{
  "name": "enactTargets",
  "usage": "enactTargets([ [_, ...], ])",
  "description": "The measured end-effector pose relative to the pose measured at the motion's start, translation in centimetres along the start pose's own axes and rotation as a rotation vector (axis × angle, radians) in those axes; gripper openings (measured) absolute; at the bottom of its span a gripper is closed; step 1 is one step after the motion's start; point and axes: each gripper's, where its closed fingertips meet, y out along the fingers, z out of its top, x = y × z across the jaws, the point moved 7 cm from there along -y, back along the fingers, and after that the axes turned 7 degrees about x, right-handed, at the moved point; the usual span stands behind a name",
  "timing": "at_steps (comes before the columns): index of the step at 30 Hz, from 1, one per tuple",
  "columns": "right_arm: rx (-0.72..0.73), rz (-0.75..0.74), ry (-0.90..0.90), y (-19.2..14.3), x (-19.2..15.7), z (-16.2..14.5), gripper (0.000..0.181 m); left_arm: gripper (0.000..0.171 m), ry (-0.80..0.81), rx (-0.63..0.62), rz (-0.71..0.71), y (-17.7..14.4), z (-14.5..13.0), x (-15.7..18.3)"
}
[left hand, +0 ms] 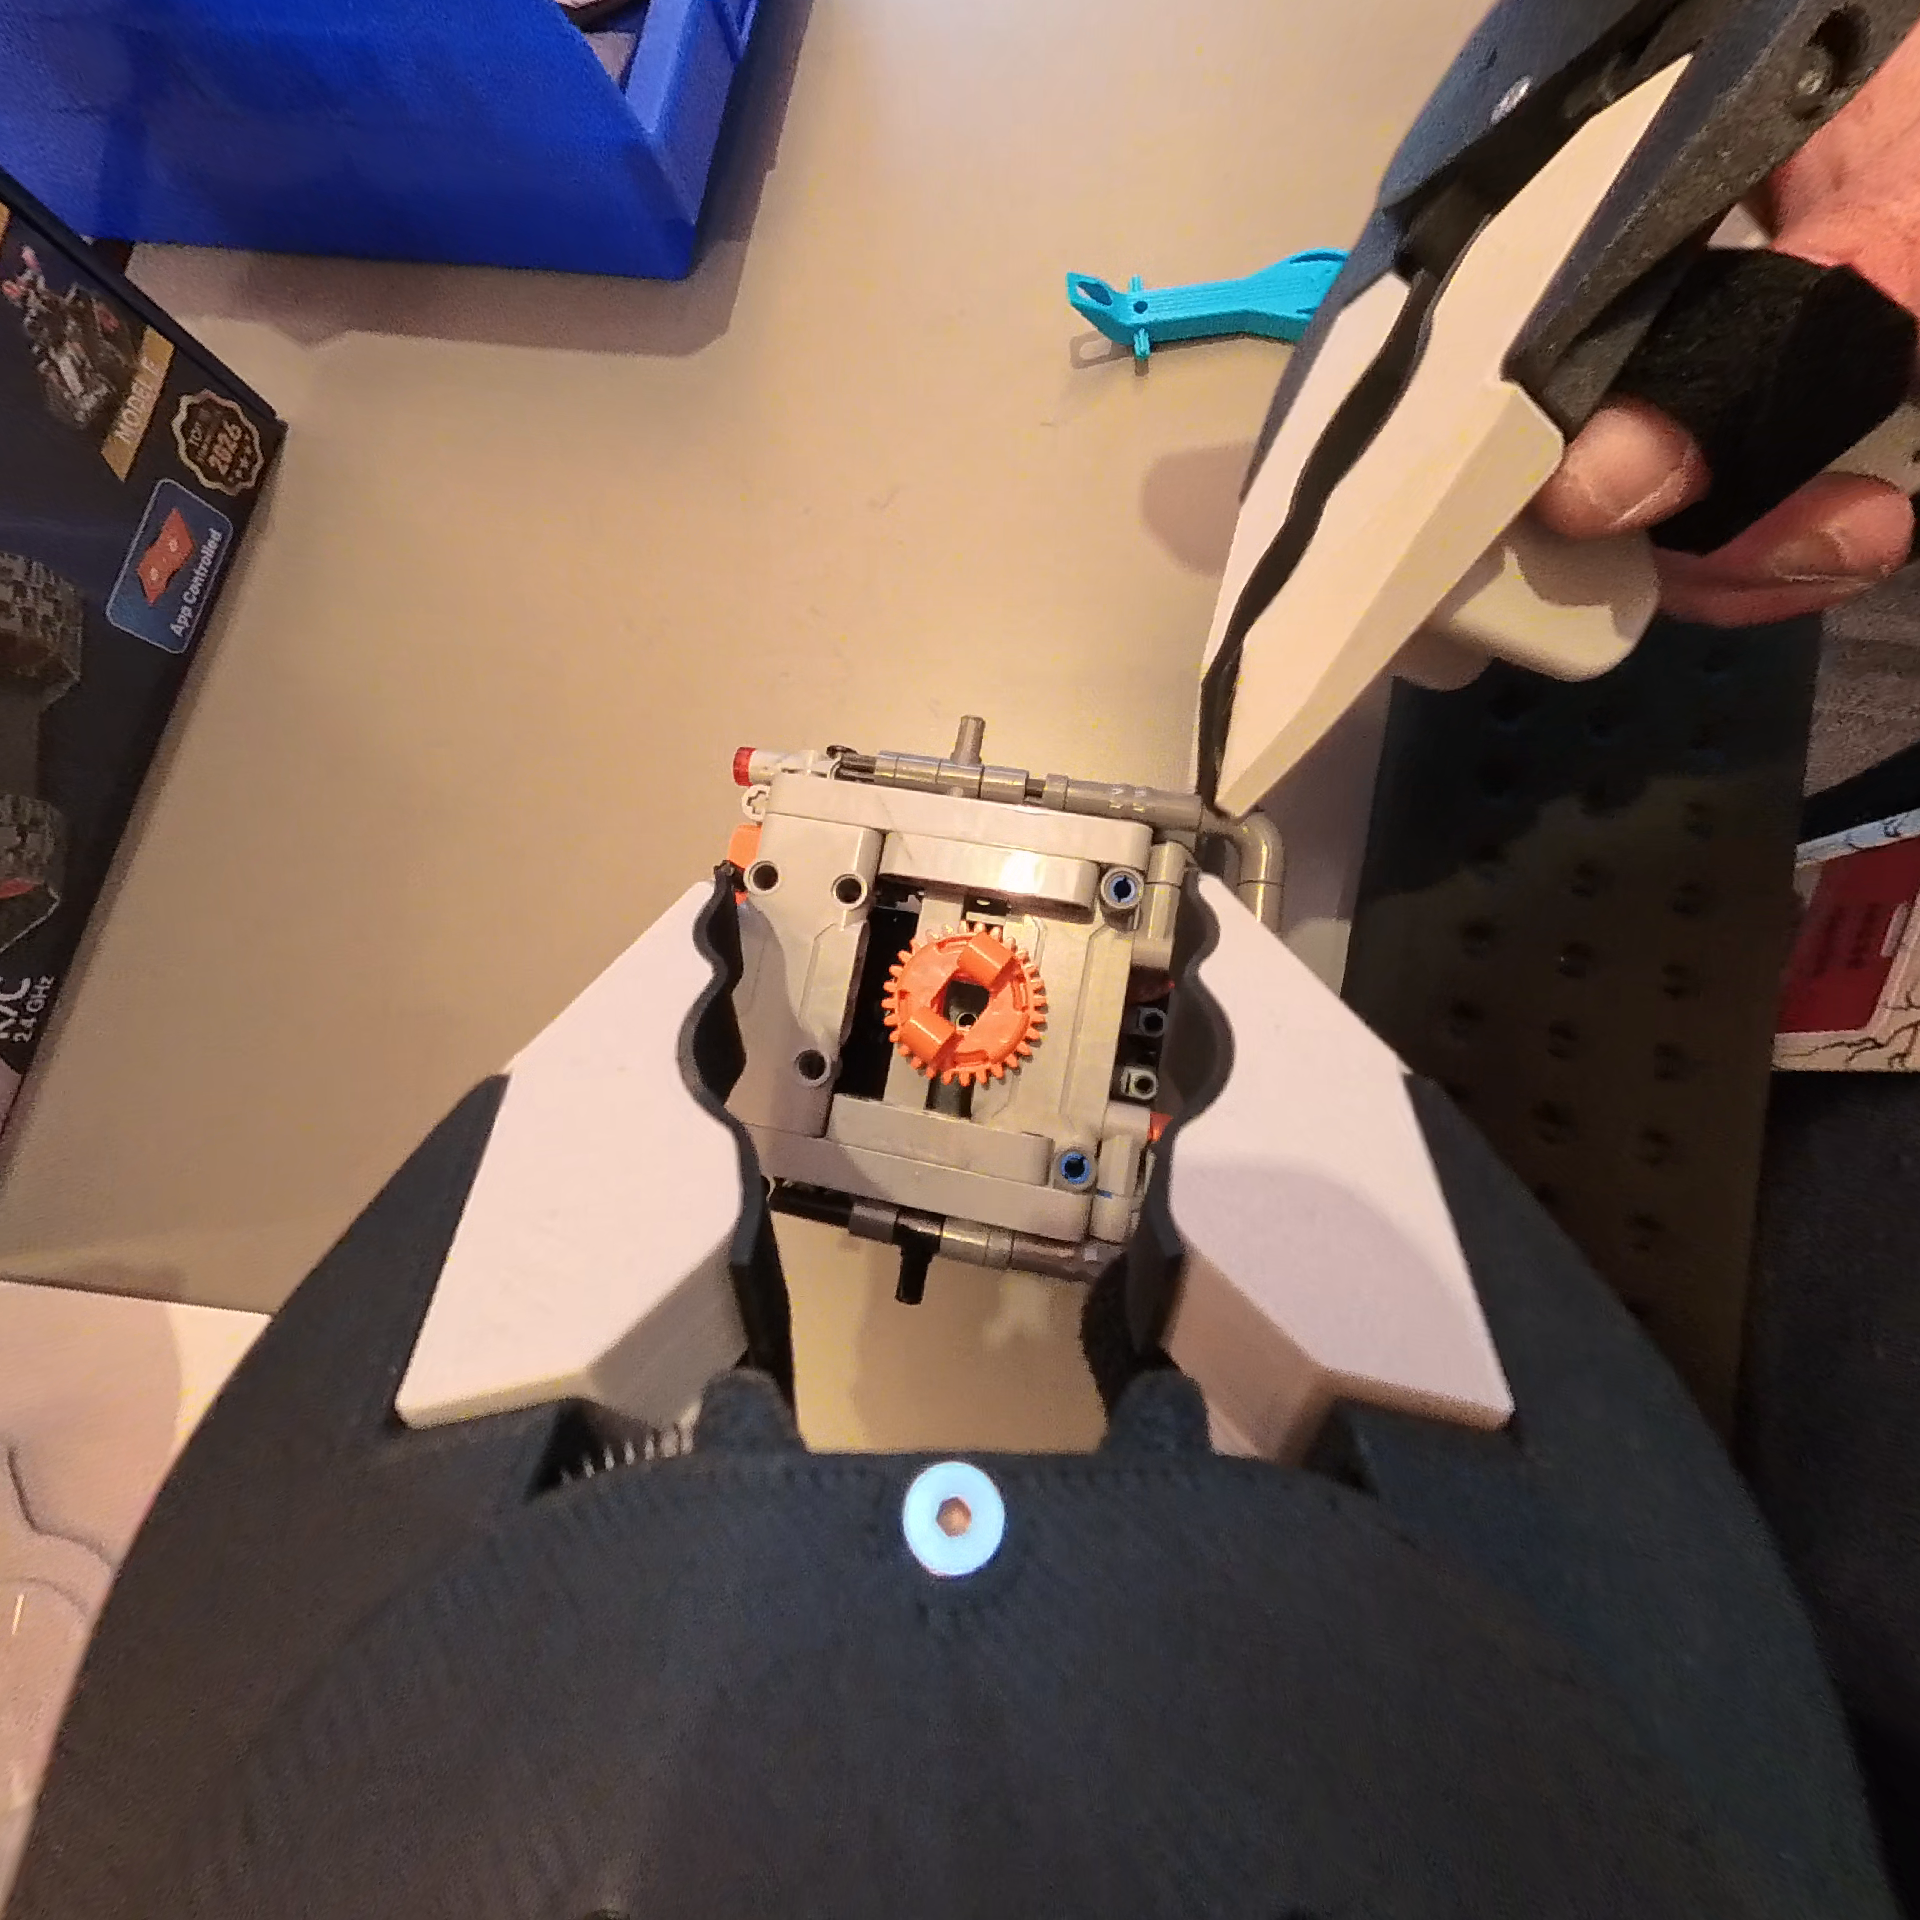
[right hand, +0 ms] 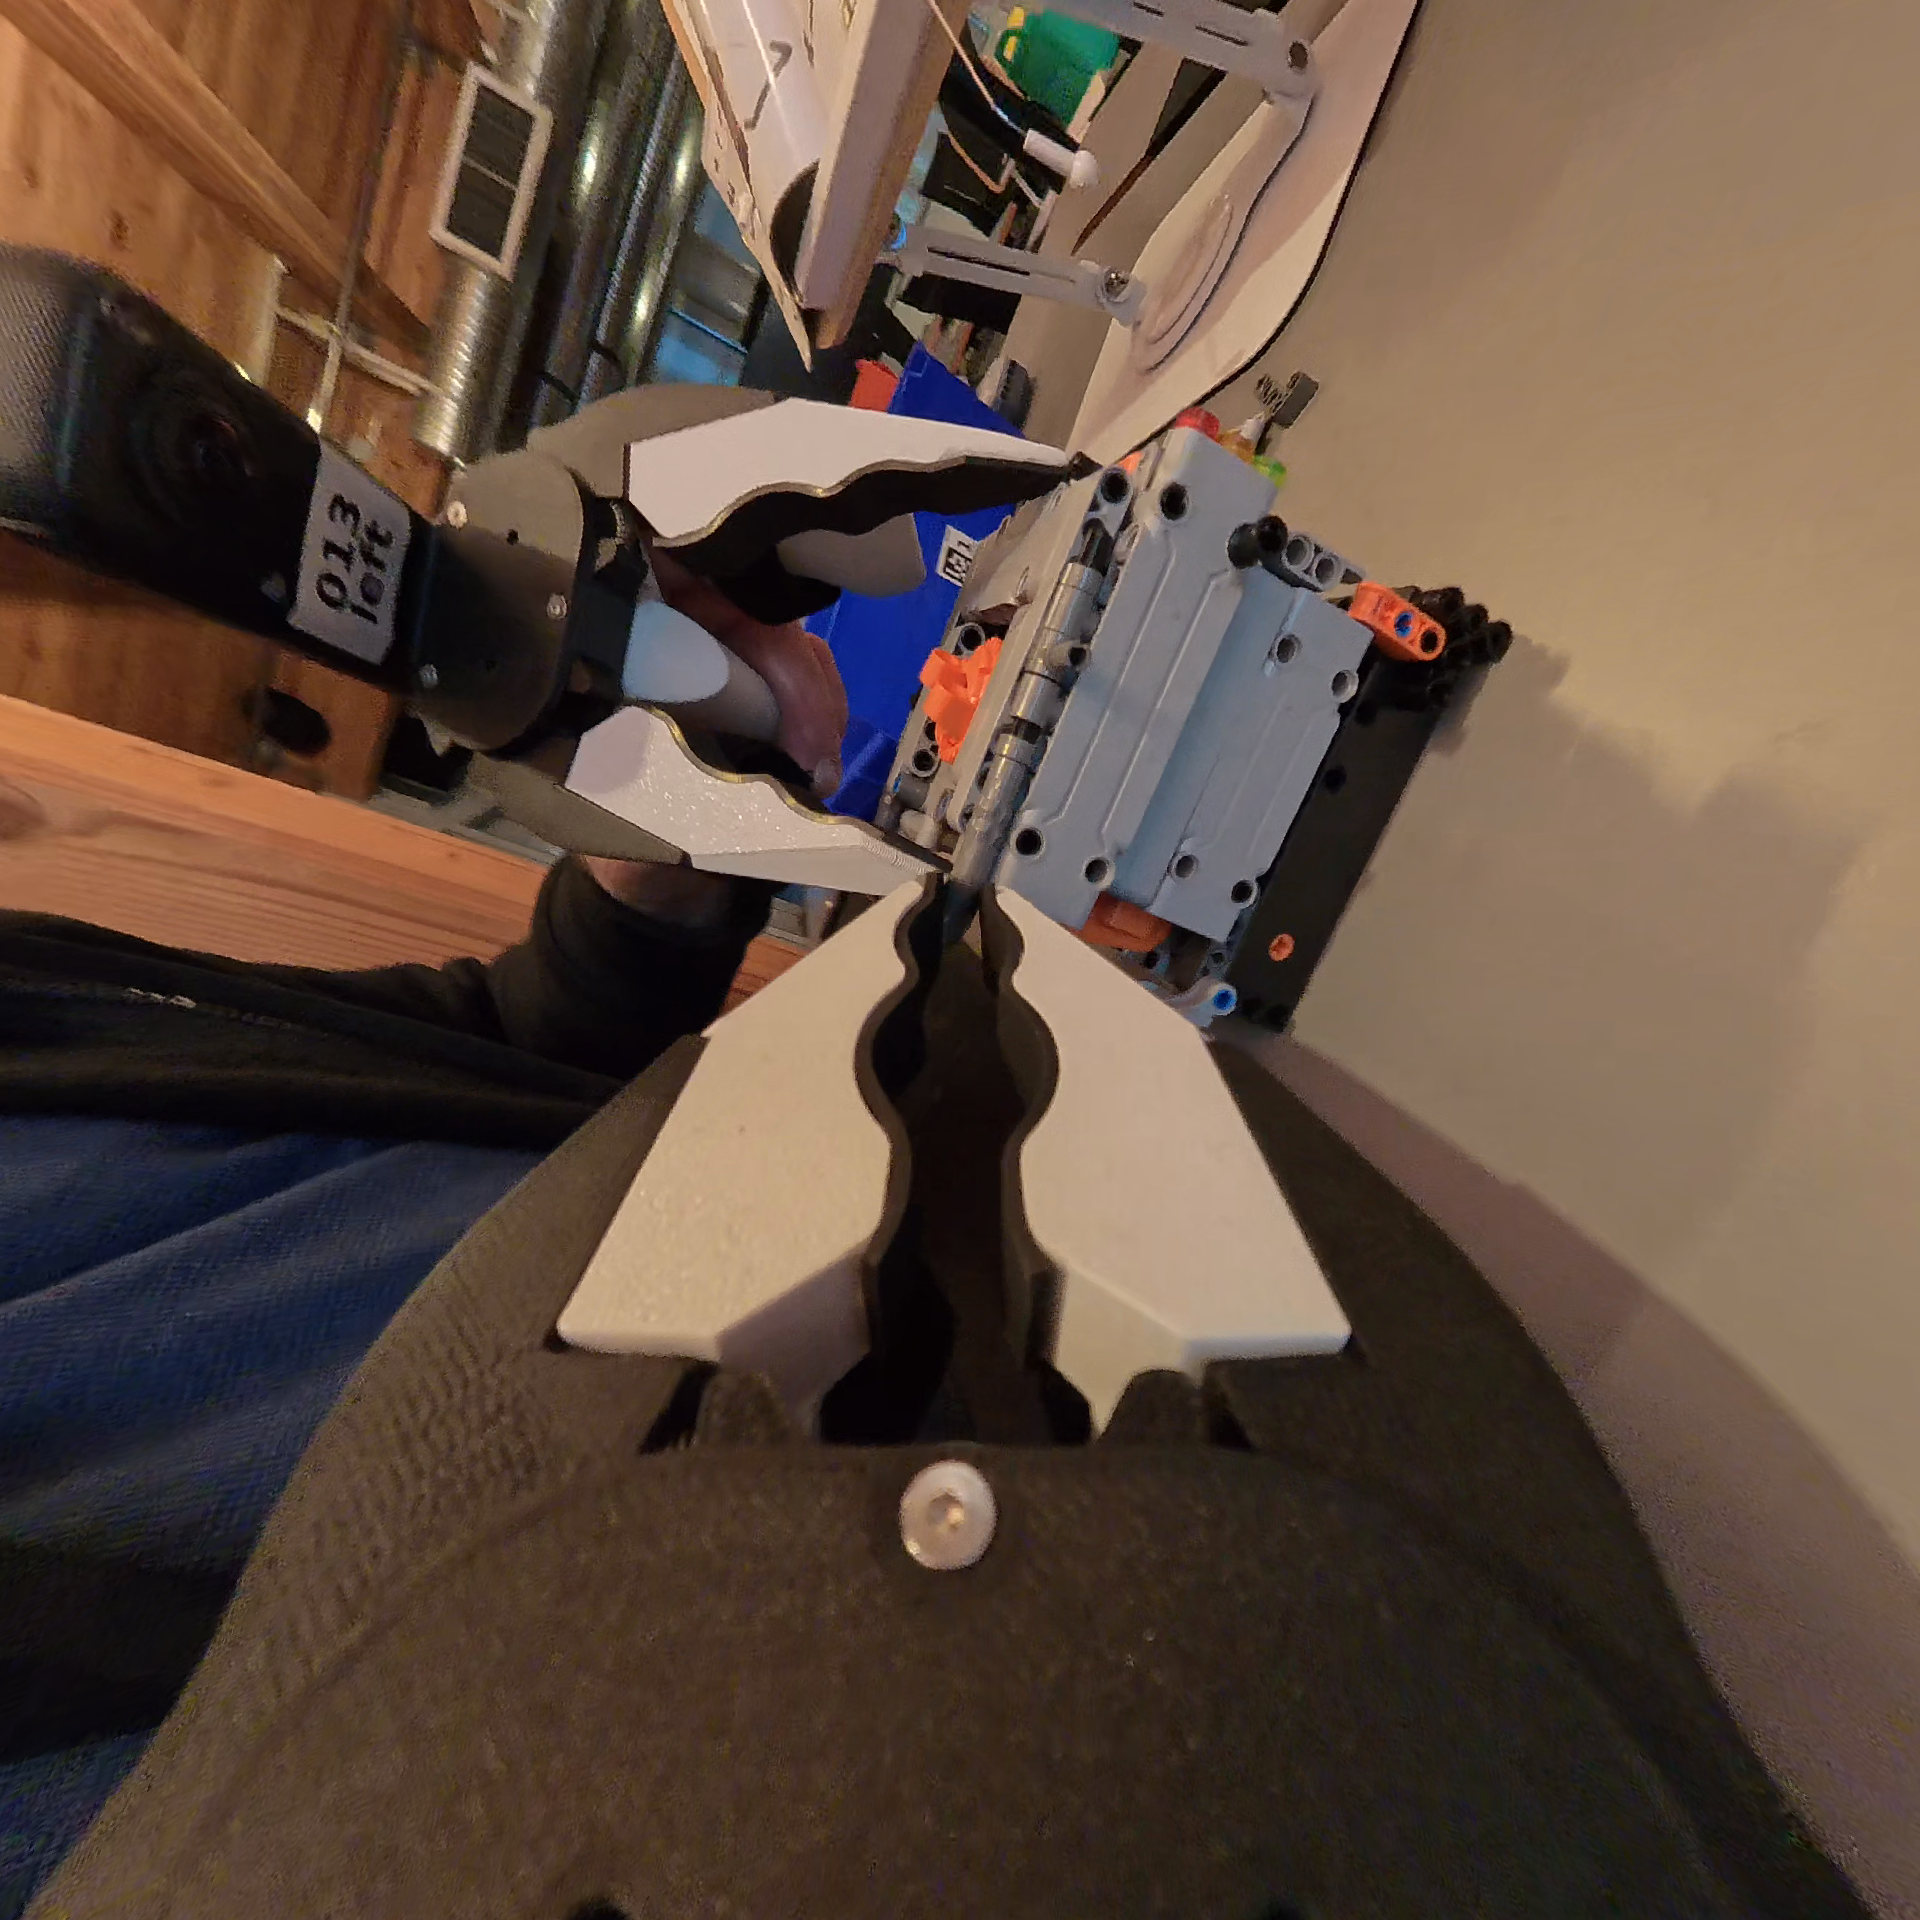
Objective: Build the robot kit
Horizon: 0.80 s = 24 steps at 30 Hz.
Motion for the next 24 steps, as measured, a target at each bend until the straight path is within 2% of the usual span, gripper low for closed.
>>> enactTargets([
  [2,0.006,0.025,0.063,-0.05,0.17,-0.19,0.014,0.081,-0.007,0.007,0.009,-0.02,-0.02,0.0],
  [5,0.016,0.033,0.089,0.3,0.13,-0.73,0.007,0.081,-0.015,0.017,0.017,0.04,0.03,0.05],
  [18,0.062,0.085,0.148,0.27,0.52,-0.82,0.004,0.079,-0.059,0.045,0.024,0.19,0.1,0.07],
  [24,0.024,0.102,0.091,-0.07,0.61,-0.71,0.005,0.078,-0.071,0.063,0.004,0.39,0.26,0.17],
])
